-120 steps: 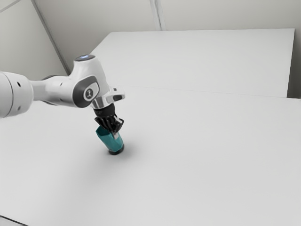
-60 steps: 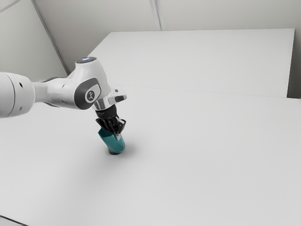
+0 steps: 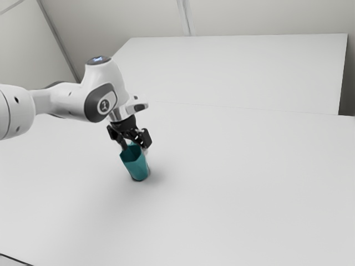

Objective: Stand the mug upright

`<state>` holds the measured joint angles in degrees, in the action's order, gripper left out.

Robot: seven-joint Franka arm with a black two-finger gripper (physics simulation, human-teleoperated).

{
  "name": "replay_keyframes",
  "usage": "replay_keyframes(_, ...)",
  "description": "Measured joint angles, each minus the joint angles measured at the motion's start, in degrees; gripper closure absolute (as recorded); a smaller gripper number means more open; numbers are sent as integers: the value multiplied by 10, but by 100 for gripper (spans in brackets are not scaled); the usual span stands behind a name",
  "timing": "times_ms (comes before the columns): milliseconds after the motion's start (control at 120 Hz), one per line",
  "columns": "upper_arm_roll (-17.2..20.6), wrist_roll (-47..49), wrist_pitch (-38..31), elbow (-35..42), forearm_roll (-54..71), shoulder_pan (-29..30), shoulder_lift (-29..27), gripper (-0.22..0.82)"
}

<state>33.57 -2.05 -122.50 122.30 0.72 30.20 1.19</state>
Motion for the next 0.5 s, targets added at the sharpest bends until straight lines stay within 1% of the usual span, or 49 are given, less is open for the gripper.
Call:
replay_keyframes(100, 2, 0, 13, -5, -2, 0, -18, 5)
replay_keyframes(183, 2, -1, 28, -29, -3, -4, -22, 3)
replay_keyframes(233, 2, -2, 42, -62, -3, -8, -18, 3)
replay_keyframes(433, 0, 1, 134, -207, -4, -19, -14, 1)
replay_keyframes(500, -8, 3, 166, -246, 0, -30, -12, 1)
